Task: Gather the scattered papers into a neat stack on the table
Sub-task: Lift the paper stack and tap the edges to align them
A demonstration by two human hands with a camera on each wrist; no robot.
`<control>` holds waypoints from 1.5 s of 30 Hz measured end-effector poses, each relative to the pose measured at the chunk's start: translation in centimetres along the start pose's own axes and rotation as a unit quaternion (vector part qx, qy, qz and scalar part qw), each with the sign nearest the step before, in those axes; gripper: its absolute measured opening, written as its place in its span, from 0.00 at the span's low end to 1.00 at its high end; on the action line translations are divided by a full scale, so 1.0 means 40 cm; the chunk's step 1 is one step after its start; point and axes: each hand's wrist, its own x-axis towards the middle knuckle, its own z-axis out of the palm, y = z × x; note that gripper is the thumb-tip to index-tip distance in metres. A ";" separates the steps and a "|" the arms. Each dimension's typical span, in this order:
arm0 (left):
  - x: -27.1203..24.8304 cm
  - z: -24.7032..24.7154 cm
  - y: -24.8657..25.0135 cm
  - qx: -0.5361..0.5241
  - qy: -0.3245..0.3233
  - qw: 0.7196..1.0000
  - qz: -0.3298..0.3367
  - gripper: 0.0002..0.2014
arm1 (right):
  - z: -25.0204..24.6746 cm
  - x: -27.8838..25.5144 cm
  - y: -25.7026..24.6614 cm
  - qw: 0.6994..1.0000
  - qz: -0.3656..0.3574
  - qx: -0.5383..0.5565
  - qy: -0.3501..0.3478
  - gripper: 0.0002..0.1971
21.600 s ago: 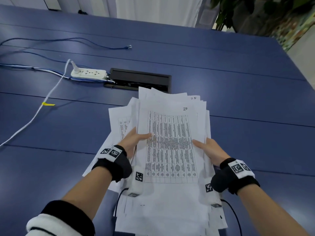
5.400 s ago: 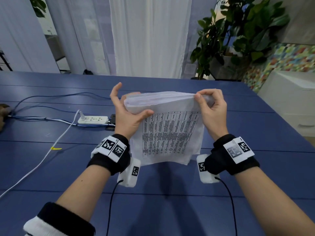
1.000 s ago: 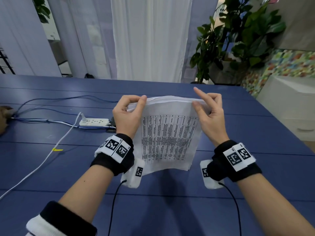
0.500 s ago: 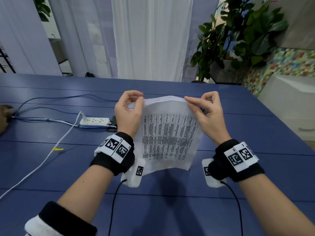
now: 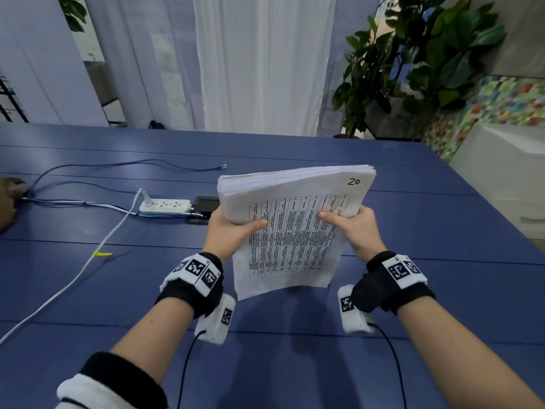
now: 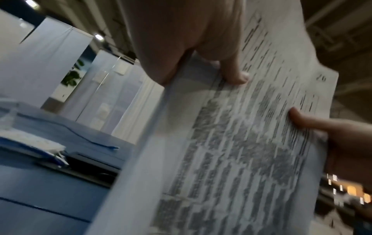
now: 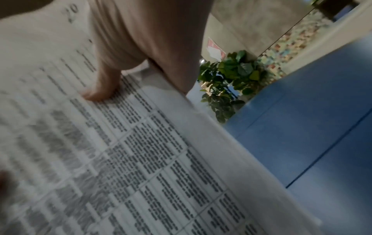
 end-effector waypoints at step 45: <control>0.028 0.032 -0.062 -0.098 0.070 0.991 -0.055 0.16 | 0.016 0.006 0.105 0.999 0.013 -0.011 0.030 0.14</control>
